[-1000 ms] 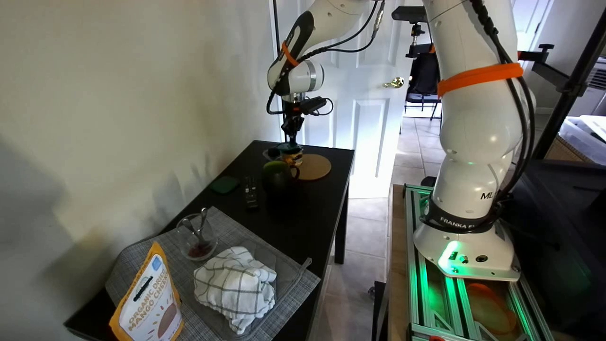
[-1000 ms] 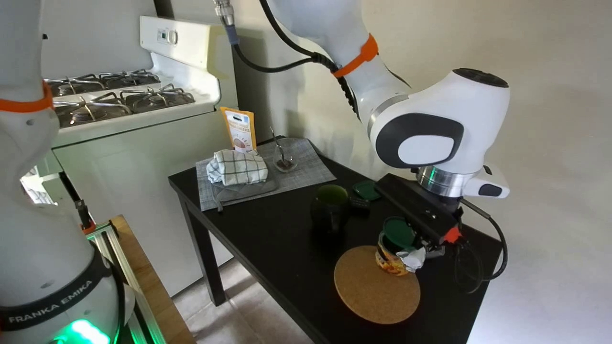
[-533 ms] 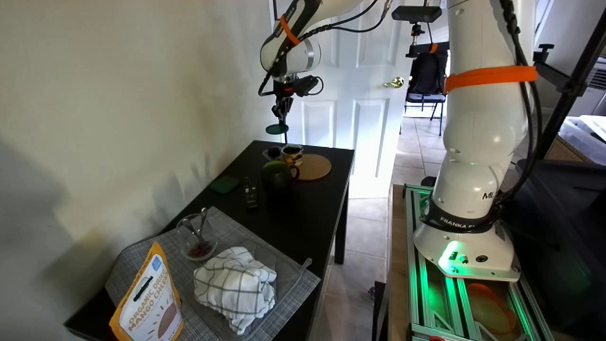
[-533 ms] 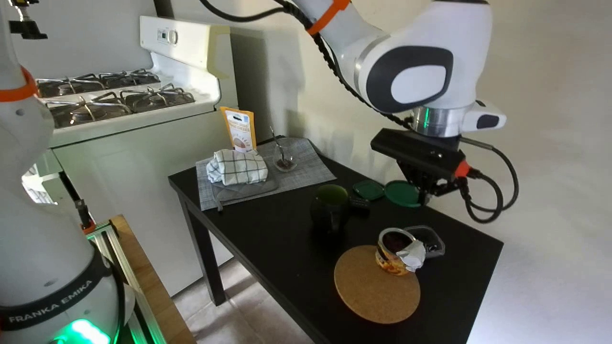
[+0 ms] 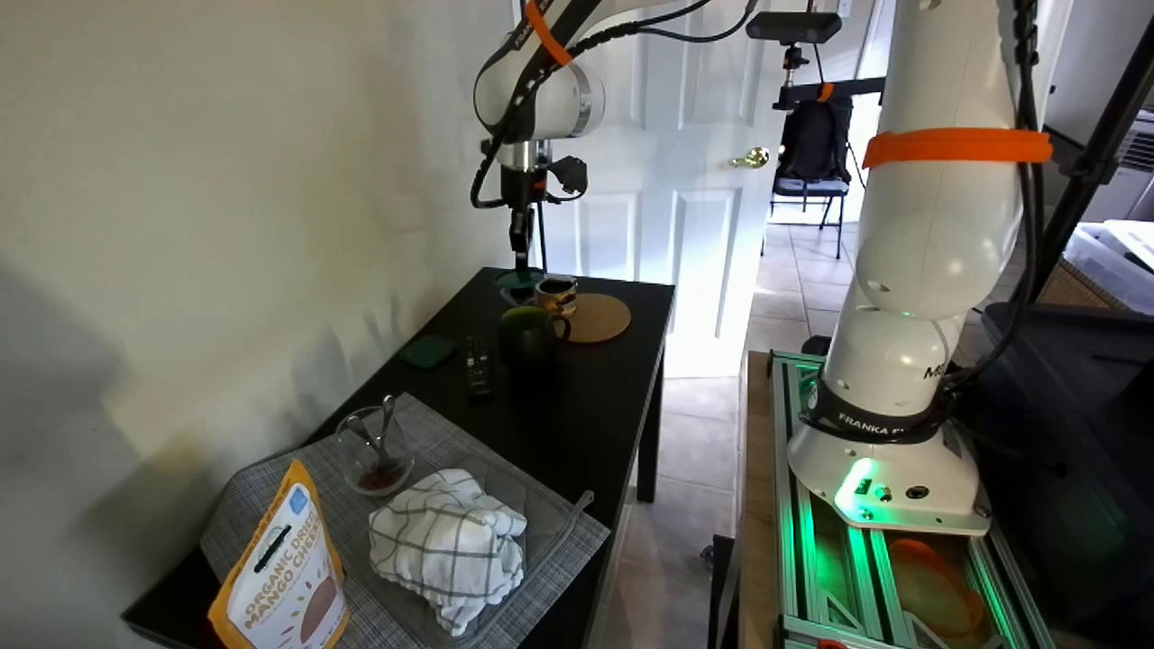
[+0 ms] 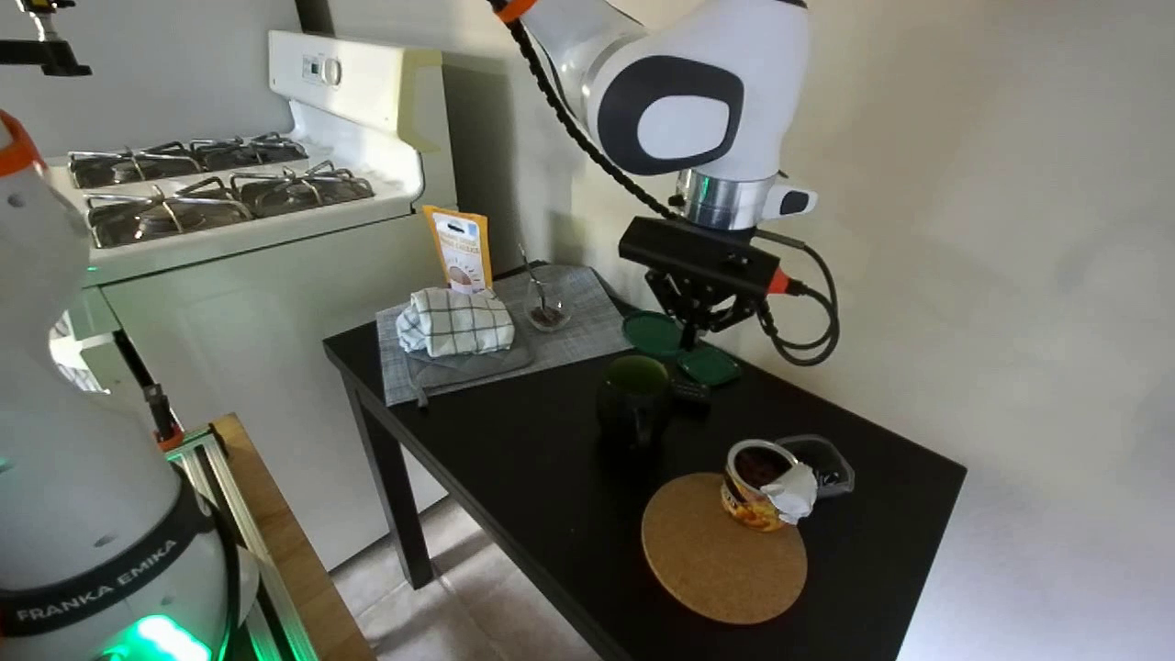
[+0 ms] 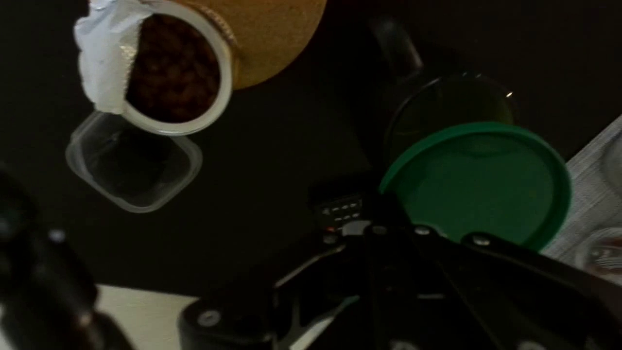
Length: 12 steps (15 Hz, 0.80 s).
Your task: Move the green lid from the can to the black cup
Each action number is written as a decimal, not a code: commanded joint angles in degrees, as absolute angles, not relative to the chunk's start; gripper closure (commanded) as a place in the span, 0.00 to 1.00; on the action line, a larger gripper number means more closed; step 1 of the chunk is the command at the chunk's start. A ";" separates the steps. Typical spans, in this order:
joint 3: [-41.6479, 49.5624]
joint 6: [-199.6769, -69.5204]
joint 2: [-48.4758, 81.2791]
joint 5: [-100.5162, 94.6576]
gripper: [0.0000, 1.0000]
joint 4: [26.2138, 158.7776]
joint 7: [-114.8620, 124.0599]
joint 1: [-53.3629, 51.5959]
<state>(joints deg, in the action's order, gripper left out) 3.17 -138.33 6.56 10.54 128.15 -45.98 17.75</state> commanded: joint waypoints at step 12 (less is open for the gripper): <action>6.31 -136.73 3.78 -12.91 1.00 132.94 -20.65 10.27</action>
